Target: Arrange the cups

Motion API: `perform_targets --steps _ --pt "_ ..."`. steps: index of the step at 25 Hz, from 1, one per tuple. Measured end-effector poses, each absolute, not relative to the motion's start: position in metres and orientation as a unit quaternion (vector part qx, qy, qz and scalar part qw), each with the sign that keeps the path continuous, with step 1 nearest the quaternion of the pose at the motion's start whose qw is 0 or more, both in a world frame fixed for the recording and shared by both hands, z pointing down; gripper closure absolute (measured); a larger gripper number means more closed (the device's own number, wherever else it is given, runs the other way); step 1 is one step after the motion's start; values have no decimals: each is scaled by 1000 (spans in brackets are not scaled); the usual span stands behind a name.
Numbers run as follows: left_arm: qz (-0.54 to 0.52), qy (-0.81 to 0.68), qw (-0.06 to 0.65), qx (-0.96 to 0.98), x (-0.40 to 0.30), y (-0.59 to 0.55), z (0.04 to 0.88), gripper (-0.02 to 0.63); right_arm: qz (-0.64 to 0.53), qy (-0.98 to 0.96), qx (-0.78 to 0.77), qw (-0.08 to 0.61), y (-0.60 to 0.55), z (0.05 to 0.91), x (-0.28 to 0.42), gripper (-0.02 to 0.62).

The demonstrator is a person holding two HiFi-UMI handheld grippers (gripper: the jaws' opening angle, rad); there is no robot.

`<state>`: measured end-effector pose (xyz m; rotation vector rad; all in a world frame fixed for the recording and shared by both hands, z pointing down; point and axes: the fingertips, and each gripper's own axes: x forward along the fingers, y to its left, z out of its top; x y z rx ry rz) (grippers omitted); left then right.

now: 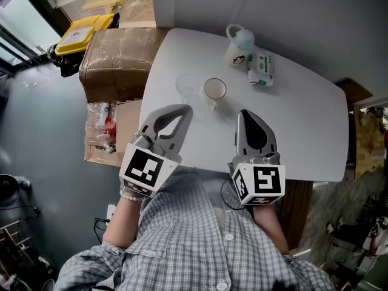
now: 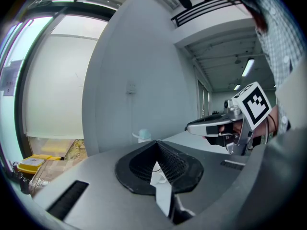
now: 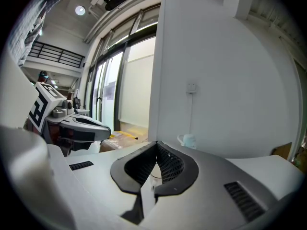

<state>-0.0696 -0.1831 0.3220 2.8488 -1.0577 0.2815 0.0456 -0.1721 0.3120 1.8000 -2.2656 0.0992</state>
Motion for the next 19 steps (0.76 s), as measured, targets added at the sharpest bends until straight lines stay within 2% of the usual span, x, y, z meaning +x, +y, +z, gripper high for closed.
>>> perform_targets --steps 19 --pt "101 -342 53 933 -66 -189 332 597 41 -771 622 134 -177 321 51 574"
